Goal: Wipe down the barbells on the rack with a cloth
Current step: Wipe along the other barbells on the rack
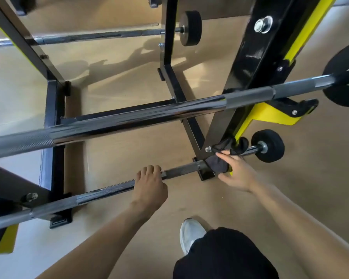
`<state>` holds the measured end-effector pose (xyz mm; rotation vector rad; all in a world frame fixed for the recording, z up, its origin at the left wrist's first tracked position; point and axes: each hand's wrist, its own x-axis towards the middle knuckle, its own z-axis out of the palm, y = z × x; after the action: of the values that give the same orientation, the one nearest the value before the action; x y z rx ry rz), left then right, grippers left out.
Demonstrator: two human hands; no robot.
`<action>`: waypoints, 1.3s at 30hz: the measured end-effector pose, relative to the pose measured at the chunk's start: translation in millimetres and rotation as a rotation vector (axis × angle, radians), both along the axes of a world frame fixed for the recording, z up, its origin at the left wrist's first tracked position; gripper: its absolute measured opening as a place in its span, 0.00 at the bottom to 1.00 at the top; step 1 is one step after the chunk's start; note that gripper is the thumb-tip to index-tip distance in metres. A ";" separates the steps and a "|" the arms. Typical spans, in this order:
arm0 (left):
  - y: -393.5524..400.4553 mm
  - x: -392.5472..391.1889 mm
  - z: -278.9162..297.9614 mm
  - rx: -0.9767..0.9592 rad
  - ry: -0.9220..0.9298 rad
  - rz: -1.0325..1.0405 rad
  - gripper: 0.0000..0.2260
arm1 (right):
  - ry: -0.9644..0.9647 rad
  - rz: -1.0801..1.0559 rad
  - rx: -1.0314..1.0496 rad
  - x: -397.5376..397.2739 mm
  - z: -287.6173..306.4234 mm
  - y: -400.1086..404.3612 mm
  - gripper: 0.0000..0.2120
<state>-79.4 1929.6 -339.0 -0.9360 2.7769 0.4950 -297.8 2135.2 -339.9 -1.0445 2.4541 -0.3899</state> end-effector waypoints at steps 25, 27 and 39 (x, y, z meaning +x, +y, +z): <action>-14.6 -0.8 -37.4 -0.132 0.091 -0.003 0.18 | 0.624 0.397 0.228 20.1 -29.0 -52.6 0.30; -14.1 1.2 -40.0 -0.174 0.127 -0.004 0.19 | 0.562 0.529 0.098 24.6 -30.7 -63.6 0.29; -17.6 9.1 -47.3 -0.171 0.183 -0.034 0.20 | 0.471 0.357 0.243 6.7 -16.1 -72.0 0.16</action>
<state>-70.3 1912.1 -386.3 -0.9184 3.0351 0.3590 -291.1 2063.2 -356.1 -1.5637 2.5347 0.2953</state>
